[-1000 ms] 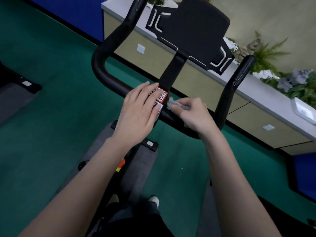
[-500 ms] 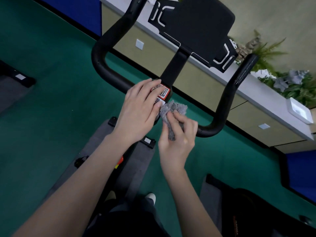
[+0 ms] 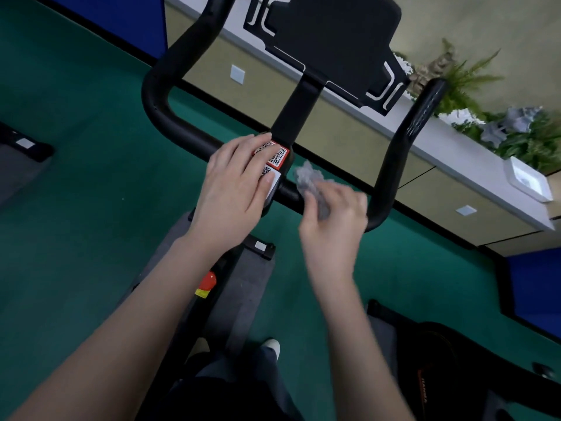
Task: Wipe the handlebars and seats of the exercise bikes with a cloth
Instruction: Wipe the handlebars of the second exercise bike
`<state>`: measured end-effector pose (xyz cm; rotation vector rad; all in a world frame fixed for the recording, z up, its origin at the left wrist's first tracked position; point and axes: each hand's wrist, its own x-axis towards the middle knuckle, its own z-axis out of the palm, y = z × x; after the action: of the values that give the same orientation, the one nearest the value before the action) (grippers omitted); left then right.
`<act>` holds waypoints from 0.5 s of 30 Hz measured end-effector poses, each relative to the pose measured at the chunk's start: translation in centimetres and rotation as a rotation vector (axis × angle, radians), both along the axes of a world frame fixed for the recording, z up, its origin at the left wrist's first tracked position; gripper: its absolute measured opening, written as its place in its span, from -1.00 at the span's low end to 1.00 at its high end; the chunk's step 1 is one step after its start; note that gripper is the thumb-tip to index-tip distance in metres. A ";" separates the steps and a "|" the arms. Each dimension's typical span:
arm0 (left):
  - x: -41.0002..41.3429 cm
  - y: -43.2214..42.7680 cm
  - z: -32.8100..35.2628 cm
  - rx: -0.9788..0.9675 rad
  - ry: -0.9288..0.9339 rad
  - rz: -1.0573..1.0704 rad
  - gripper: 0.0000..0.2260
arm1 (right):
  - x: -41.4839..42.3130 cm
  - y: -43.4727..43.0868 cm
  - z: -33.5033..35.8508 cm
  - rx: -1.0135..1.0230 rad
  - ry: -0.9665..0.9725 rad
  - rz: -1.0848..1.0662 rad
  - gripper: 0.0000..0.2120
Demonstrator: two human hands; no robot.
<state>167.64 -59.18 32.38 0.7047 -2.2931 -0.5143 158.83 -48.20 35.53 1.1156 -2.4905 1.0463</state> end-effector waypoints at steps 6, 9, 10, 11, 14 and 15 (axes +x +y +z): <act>-0.2 0.1 -0.2 -0.002 0.016 0.015 -0.66 | -6.7 -3.7 4.3 0.615 -0.626 0.204 -0.84; -0.2 0.0 -0.3 -0.003 0.010 0.010 -0.66 | -7.9 -4.7 4.5 0.749 -0.704 0.279 -0.75; -0.2 0.0 -0.3 -0.004 0.010 0.006 -0.65 | -8.6 -4.4 4.7 0.799 -0.703 0.301 -0.75; -0.1 0.0 -0.3 -0.004 0.011 0.004 -0.65 | -9.2 -3.7 5.0 0.844 -0.692 0.318 -0.75; -0.2 0.1 -0.3 -0.001 0.021 0.012 -0.65 | -10.0 -1.5 5.3 0.840 -0.650 0.297 -0.79; -0.2 0.1 -0.3 -0.002 0.024 0.018 -0.65 | -9.7 -1.2 5.2 0.797 -0.629 0.270 -0.79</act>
<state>167.44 -59.10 32.03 0.7140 -2.2621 -0.5089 149.17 -49.35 40.71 1.5321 -3.5080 0.4679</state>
